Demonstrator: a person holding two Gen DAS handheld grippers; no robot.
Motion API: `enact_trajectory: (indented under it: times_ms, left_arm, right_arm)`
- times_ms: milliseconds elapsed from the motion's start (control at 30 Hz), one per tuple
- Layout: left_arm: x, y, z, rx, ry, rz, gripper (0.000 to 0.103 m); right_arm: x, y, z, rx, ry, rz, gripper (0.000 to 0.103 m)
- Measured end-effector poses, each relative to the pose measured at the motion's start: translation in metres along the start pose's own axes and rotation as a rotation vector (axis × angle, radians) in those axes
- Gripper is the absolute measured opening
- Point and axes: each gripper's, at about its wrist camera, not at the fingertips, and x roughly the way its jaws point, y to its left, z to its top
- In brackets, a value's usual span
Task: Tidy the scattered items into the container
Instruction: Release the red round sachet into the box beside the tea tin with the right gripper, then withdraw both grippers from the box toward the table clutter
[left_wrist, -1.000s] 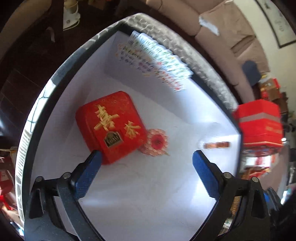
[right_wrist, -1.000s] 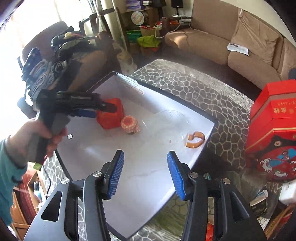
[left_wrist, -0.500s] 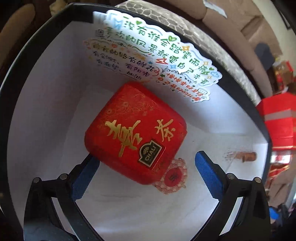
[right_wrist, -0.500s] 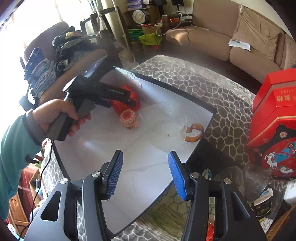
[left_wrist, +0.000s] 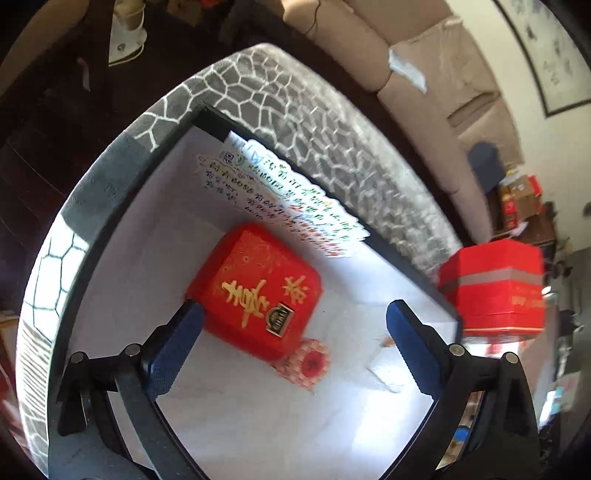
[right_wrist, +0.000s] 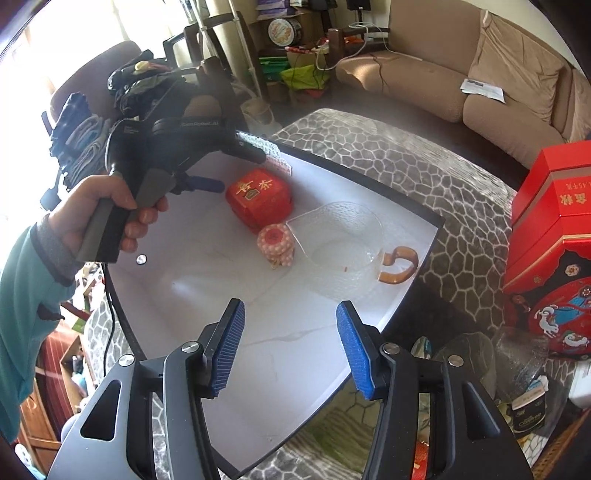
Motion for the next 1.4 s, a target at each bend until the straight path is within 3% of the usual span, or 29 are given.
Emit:
enact_trajectory:
  times_ms: [167, 500, 667, 833, 1000, 1167, 1300, 1400]
  left_arm:
    - [0.016, -0.012, -0.006, 0.051, -0.006, 0.108, 0.101]
    - [0.040, -0.030, -0.013, 0.060, 0.011, 0.066, 0.102]
    - [0.053, -0.042, -0.021, 0.085, 0.044, 0.080, 0.102]
    - [0.056, -0.048, -0.024, 0.072, 0.055, 0.024, 0.102]
    - [0.062, -0.056, -0.021, 0.088, 0.063, 0.057, 0.102]
    - [0.045, -0.038, -0.023, 0.042, 0.066, 0.012, 0.101]
    - [0.022, -0.027, -0.035, 0.037, 0.076, -0.076, 0.101]
    - [0.020, -0.026, -0.051, 0.021, 0.129, -0.170, 0.101]
  right_arm:
    - [0.000, 0.001, -0.002, 0.001, 0.002, 0.012, 0.054]
    - [0.003, -0.001, -0.009, -0.001, 0.020, 0.005, 0.054]
    - [0.000, -0.004, -0.013, 0.004, 0.022, -0.002, 0.054]
    - [-0.001, -0.005, -0.014, 0.011, 0.021, -0.005, 0.054]
    - [-0.001, -0.003, -0.017, 0.007, 0.032, -0.007, 0.054]
    - [-0.007, -0.009, -0.017, 0.030, 0.015, -0.009, 0.054]
    - [-0.013, -0.012, -0.018, 0.048, 0.004, -0.003, 0.054]
    - [-0.014, -0.010, -0.018, 0.059, 0.000, 0.008, 0.052]
